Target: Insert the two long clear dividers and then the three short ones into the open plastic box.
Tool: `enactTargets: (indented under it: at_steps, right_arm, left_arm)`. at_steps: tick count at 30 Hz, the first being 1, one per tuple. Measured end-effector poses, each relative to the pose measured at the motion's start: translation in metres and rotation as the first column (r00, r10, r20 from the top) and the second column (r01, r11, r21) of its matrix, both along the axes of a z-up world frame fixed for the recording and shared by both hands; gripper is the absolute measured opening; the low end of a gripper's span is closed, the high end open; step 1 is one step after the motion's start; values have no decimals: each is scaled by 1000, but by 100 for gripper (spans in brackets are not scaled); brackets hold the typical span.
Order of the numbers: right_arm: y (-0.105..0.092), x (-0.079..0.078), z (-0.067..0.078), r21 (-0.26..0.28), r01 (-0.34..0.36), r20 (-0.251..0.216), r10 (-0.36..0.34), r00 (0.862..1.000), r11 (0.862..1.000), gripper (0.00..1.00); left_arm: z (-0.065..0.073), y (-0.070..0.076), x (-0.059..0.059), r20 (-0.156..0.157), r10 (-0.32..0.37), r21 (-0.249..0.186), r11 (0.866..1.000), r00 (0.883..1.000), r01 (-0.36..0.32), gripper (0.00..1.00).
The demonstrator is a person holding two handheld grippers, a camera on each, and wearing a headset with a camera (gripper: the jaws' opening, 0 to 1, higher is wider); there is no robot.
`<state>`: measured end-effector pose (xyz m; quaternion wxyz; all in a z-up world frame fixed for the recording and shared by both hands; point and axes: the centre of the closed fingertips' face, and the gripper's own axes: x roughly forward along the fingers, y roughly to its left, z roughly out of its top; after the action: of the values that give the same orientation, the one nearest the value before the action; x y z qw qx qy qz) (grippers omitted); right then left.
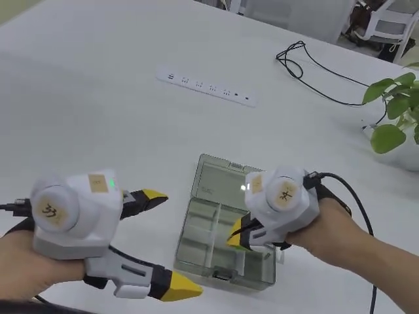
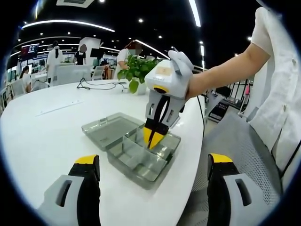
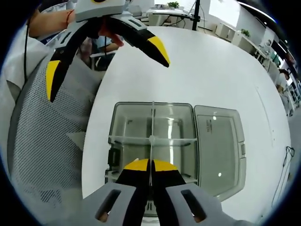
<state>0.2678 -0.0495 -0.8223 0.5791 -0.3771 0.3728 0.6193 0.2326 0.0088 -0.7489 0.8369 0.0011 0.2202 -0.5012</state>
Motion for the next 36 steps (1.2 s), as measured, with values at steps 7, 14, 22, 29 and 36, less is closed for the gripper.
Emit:
enactTargets:
  at_steps: [7, 14, 22, 29, 36]
  right_arm:
    - [2, -2, 3, 22, 22, -24, -21, 999, 1000, 6]
    - [0, -2, 17, 70, 67, -47, -64, 997, 995, 13]
    - [-12, 1, 38, 135, 138, -65, -130, 989, 981, 26]
    - [-31, 1, 51, 151, 165, -58, -157, 986, 975, 33]
    - [-58, 2, 55, 148, 220, -60, -213, 975, 964, 39]
  left_arm:
    - [2, 2, 0, 4, 3, 3, 1000, 1000, -3, 98]
    - [3, 3, 0, 11, 6, 7, 1000, 1000, -6, 99]
    - [4, 5, -1, 13, 4, 10, 1000, 1000, -5, 100]
    - [3, 6, -1, 15, -3, 20, 1000, 1000, 2, 100]
    - [2, 5, -3, 14, -13, 29, 1000, 1000, 13, 100]
